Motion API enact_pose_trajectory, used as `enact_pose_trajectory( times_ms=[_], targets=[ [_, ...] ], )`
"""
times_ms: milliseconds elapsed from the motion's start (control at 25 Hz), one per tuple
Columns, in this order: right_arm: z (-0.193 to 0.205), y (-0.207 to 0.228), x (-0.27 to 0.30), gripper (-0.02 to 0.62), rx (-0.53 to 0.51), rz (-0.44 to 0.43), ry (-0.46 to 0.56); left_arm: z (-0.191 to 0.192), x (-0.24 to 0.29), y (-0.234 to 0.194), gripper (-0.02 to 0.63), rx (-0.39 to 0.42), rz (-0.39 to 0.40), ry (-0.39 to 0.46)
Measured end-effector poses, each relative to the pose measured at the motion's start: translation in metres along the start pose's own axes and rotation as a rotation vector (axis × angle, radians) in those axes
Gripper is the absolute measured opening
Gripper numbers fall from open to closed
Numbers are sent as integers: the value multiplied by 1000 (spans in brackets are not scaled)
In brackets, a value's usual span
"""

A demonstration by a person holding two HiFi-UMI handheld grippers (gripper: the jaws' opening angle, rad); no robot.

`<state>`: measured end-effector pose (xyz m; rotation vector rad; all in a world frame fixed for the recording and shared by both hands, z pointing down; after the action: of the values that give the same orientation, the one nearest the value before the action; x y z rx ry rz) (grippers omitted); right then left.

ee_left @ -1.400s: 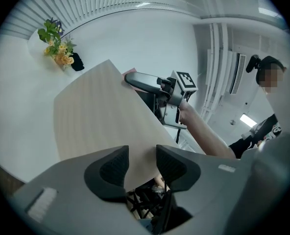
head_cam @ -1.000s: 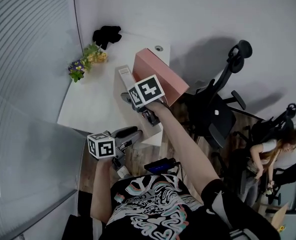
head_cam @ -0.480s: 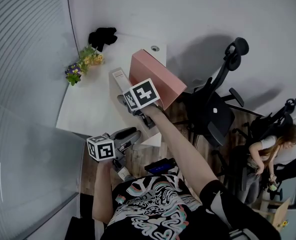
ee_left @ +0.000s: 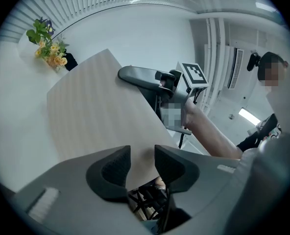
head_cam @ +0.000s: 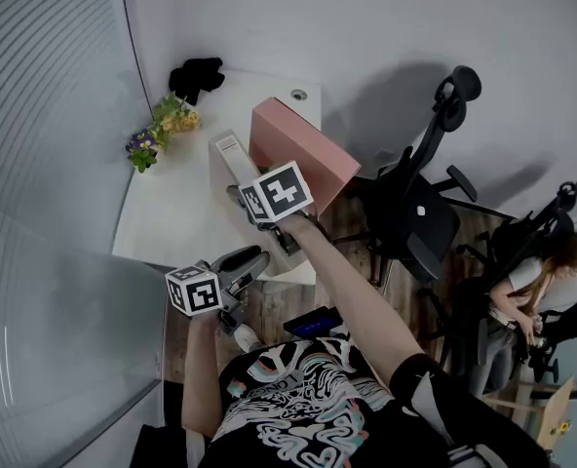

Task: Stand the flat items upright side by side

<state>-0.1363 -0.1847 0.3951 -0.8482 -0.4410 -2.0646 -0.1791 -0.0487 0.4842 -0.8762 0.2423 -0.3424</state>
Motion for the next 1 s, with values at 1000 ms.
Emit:
enact_pose_trajectory(
  times_ms=[1000],
  targets=[
    [-12,-1,-33,302,-15,18,354,-7,0,-13,135,19,-82,72]
  ],
)
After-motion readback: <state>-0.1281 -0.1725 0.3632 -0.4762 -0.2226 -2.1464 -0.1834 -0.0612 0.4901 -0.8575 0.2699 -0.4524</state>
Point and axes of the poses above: the fingertips, and each gripper's own axes: x forward along the fingers, y to its right, z out of its underside, the point moved 6 cm from there along -x, backward along the fingers, and after that the axes turned 5 degrees about z, right-handed, at the moved point
